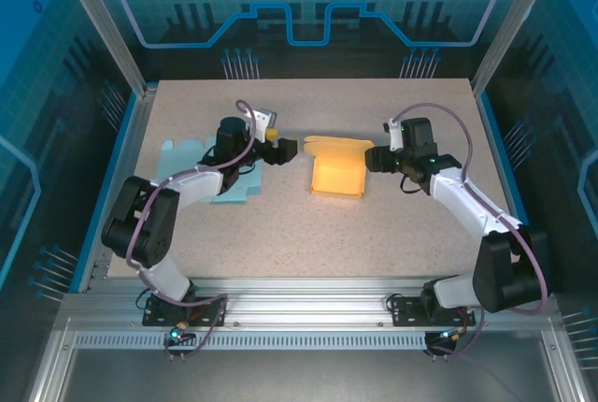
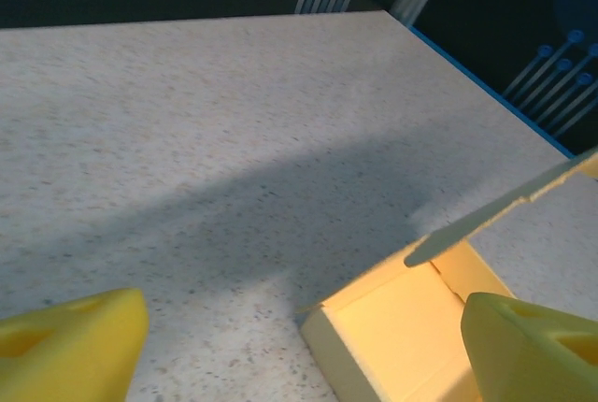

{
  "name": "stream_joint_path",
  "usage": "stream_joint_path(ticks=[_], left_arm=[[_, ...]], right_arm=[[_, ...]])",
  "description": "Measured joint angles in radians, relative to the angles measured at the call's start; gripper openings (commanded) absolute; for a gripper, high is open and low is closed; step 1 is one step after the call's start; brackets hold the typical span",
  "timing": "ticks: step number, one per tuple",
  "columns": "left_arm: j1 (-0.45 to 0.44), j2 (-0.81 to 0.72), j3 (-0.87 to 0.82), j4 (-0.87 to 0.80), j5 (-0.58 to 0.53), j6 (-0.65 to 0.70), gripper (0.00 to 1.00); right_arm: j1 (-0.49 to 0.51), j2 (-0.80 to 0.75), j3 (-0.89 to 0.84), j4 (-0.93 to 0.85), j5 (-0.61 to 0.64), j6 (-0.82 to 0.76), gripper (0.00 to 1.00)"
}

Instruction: Fold the paper box

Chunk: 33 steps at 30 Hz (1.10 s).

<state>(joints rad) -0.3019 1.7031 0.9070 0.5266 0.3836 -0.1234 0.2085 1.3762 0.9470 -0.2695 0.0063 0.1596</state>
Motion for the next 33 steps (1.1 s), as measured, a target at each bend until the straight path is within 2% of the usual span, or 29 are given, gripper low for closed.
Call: stream_joint_path(ticks=[6, 19, 26, 29, 33], left_arm=[[-0.006, 0.080, 0.007, 0.026, 0.072, 0.000, 0.83], [-0.068, 0.173, 0.112, -0.031, 0.078, 0.084, 0.81], [-0.074, 0.204, 0.180, -0.085, 0.078, 0.124, 0.69], [-0.089, 0.211, 0.203, -0.106, 0.078, 0.142, 0.60], [-0.103, 0.214, 0.211, -0.119, 0.077, 0.153, 0.44]], right_arm=[[0.000, 0.040, -0.001, 0.037, 0.000, -0.015, 0.70], [0.000, 0.113, -0.001, 0.080, -0.027, -0.023, 0.63], [0.000, 0.119, -0.001, 0.089, -0.045, -0.023, 0.57], [0.000, 0.127, -0.001, 0.097, -0.051, -0.023, 0.52], [0.000, 0.143, -0.001, 0.106, -0.064, -0.023, 0.45]])
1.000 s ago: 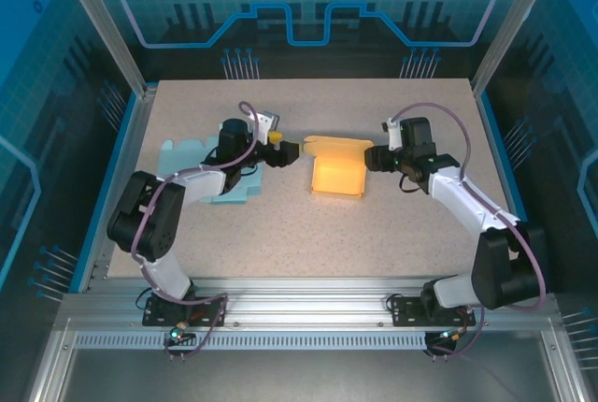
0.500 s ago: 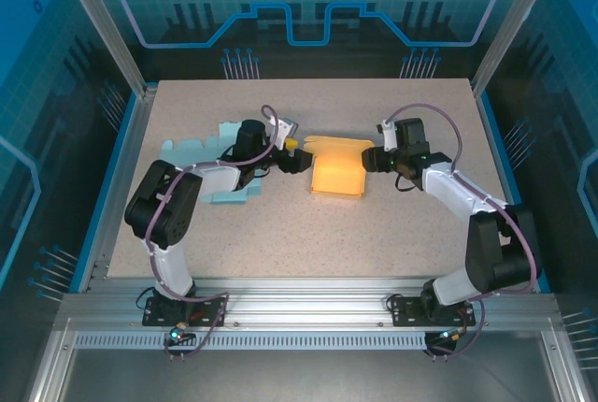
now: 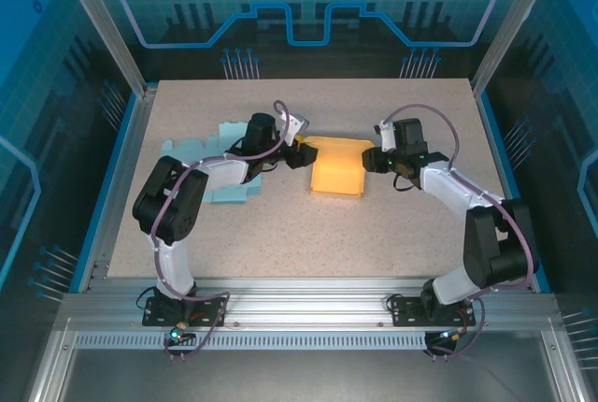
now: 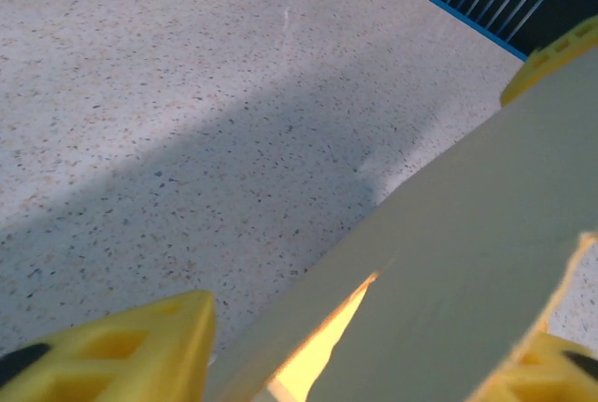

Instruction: Fold the paper box

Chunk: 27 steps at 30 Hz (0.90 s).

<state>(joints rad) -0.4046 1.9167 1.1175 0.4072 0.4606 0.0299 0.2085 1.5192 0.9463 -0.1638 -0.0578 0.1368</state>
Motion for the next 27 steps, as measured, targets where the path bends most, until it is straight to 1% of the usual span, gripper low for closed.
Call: stream_joint_path(ticks=[2, 3, 4, 6, 8, 13, 15, 18, 22, 27], left_arm=[[-0.003, 0.000, 0.000, -0.006, -0.001, 0.002, 0.31], [-0.003, 0.000, 0.000, -0.010, -0.003, 0.004, 0.27], [-0.003, 0.000, 0.001, -0.014, -0.006, 0.008, 0.26], [-0.005, 0.000, 0.001, -0.019, -0.012, 0.017, 0.23], [-0.008, 0.000, 0.001, -0.022, -0.018, 0.022, 0.18], [-0.019, 0.000, 0.002, -0.030, -0.031, 0.034, 0.00], [-0.019, 0.000, 0.002, -0.036, -0.034, 0.047, 0.00], [-0.019, 0.000, 0.006, -0.044, -0.033, 0.056, 0.00], [-0.019, 0.000, 0.017, -0.056, -0.032, 0.067, 0.00], [-0.019, 0.000, 0.032, -0.075, -0.025, 0.082, 0.00]], right_arm=[[0.000, 0.006, 0.000, 0.002, -0.001, 0.002, 0.42], [0.000, 0.008, 0.000, 0.002, -0.003, 0.003, 0.40], [0.000, 0.009, 0.000, 0.002, -0.004, 0.002, 0.37], [0.000, 0.009, 0.000, 0.009, -0.006, 0.006, 0.33], [0.000, 0.009, 0.000, 0.012, -0.010, 0.013, 0.34], [0.000, 0.009, 0.000, 0.017, -0.009, 0.013, 0.44], [-0.002, 0.007, 0.000, 0.016, -0.006, 0.011, 0.44], [-0.024, -0.003, 0.000, 0.016, -0.011, 0.008, 0.42], [-0.051, -0.008, 0.000, 0.017, -0.016, 0.008, 0.43], [-0.053, -0.005, 0.006, 0.017, -0.025, 0.002, 0.45]])
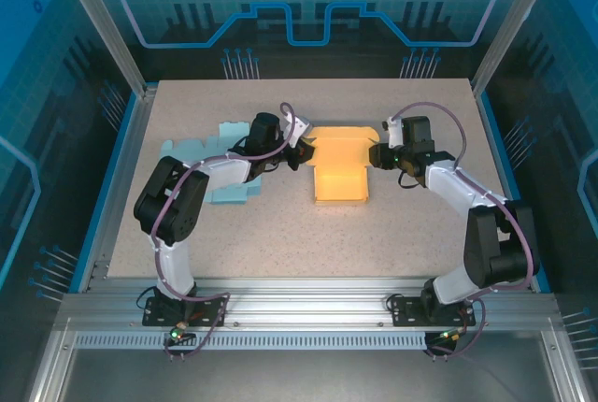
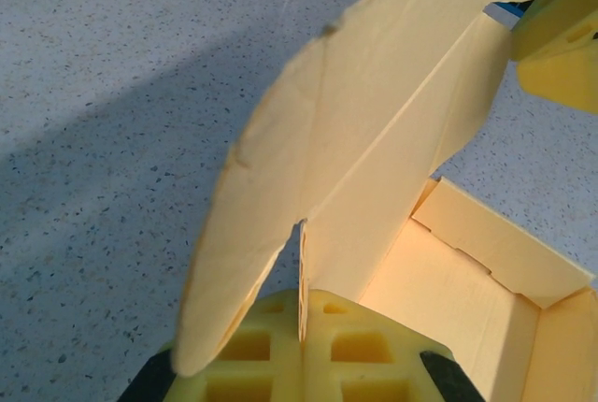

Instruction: Fold the paper box

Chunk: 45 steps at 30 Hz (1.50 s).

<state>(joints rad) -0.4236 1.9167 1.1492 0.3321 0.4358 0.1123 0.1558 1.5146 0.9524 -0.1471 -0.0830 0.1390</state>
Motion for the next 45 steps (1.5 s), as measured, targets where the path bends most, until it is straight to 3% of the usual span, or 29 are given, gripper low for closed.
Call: stream_joint_path(ticks=[3, 5, 8, 11, 13, 16, 21, 28, 37, 45], left_arm=[[0.000, 0.000, 0.010, -0.013, 0.003, 0.003, 0.00], [0.000, 0.000, 0.013, -0.015, 0.005, 0.003, 0.00], [0.000, 0.000, 0.016, -0.018, 0.006, -0.003, 0.08], [-0.002, 0.000, 0.016, -0.021, 0.001, -0.019, 0.08], [-0.010, 0.000, 0.015, -0.019, -0.023, -0.044, 0.16], [-0.034, -0.001, 0.012, -0.012, -0.071, -0.084, 0.14], [-0.069, -0.016, -0.014, 0.015, -0.137, -0.129, 0.00], [-0.061, -0.037, -0.029, 0.012, -0.143, -0.076, 0.00], [0.055, -0.058, -0.005, -0.127, 0.088, 0.044, 0.00], [0.060, -0.071, 0.077, -0.389, 0.257, 0.248, 0.00]], right_arm=[[0.000, 0.016, 0.011, 0.003, -0.008, -0.003, 0.43], [0.000, 0.029, 0.018, 0.002, -0.016, -0.002, 0.36], [0.000, 0.041, 0.021, 0.005, -0.032, 0.001, 0.24], [0.006, 0.042, 0.021, 0.009, -0.035, 0.004, 0.19], [0.021, 0.042, 0.021, 0.013, -0.030, 0.011, 0.16], [0.051, 0.042, 0.021, 0.020, -0.023, 0.018, 0.14], [0.081, 0.042, 0.021, 0.031, -0.011, 0.024, 0.22], [0.032, 0.000, 0.014, 0.036, -0.009, 0.000, 0.33], [-0.032, -0.118, -0.020, 0.027, -0.061, -0.048, 0.45], [-0.029, -0.188, -0.098, 0.006, -0.100, -0.052, 0.55]])
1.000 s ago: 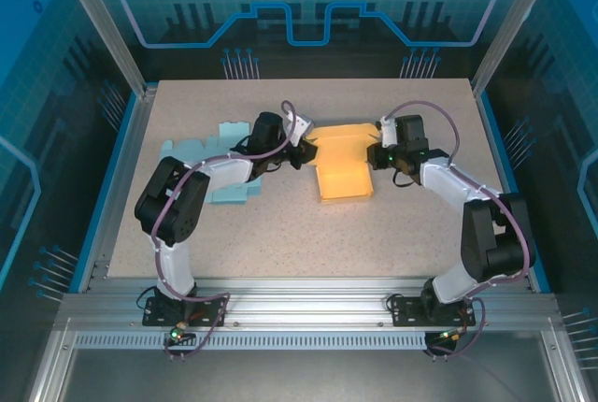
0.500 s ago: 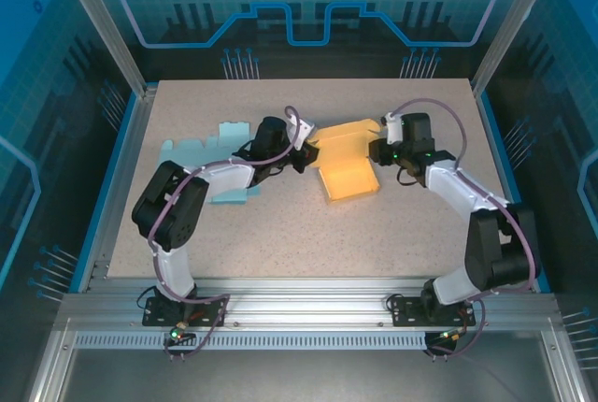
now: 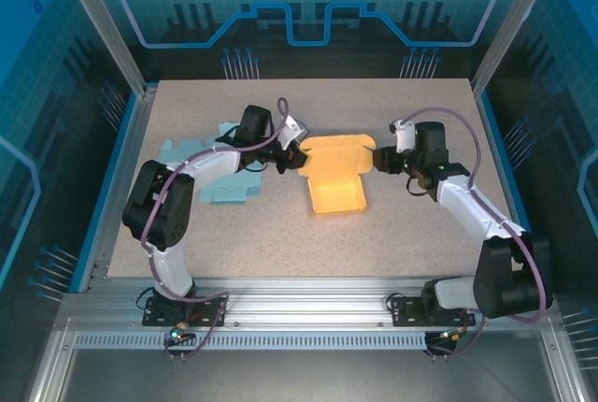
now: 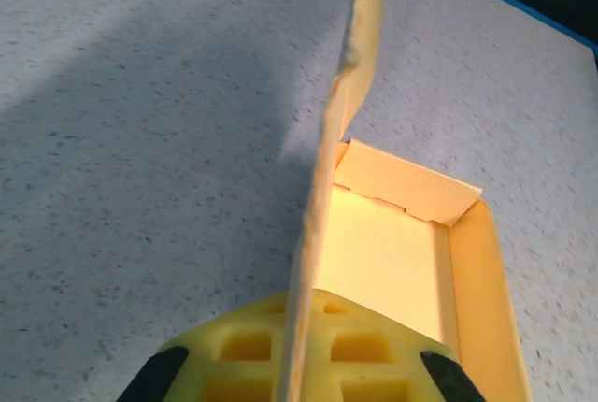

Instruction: Fold the paper box

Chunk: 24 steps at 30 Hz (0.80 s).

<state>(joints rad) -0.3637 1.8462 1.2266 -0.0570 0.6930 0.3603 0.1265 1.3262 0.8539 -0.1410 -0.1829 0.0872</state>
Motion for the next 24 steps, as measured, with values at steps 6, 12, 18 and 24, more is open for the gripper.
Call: stream_joint_path(ticks=[6, 12, 18, 24], left_arm=[[0.001, 0.001, 0.055, -0.124, 0.020, 0.093, 0.00], [0.004, 0.005, 0.086, -0.175, 0.020, 0.137, 0.00], [0.008, 0.007, 0.087, -0.186, 0.020, 0.148, 0.00], [0.008, 0.021, 0.092, -0.185, 0.019, 0.147, 0.00]], right_arm=[[0.045, 0.004, -0.021, -0.007, -0.006, -0.003, 0.67], [0.064, 0.087, -0.020, 0.000, -0.012, -0.002, 0.67], [0.074, 0.153, -0.014, 0.026, -0.031, -0.003, 0.65], [0.077, 0.197, 0.042, 0.038, -0.063, -0.027, 0.52]])
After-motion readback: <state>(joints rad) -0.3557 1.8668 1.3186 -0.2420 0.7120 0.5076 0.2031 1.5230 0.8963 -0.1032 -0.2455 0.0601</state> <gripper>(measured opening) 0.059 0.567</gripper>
